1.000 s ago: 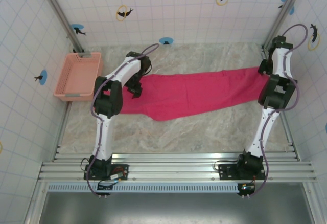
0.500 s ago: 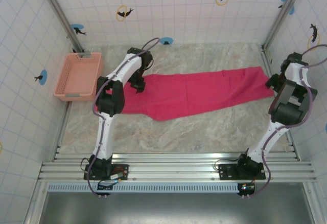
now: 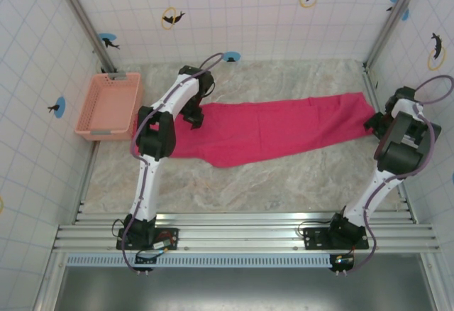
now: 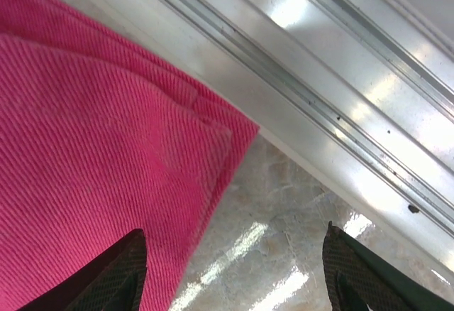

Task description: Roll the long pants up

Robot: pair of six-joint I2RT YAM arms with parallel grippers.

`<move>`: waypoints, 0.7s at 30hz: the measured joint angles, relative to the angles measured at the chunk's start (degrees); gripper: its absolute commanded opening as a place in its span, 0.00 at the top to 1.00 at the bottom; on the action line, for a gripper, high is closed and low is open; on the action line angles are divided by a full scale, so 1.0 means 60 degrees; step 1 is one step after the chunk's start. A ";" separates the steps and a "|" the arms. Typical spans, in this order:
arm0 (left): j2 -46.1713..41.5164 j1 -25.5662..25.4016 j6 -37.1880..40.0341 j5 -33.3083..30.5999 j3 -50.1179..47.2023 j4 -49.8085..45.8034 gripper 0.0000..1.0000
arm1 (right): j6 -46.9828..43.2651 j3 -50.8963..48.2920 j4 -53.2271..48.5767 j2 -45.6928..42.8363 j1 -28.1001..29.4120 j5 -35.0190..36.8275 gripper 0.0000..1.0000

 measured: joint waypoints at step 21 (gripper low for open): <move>-0.0036 -0.0036 -0.0007 -0.0062 -0.0058 -0.0182 0.03 | 0.0929 0.0262 0.2036 0.0583 0.0572 -0.0317 1.00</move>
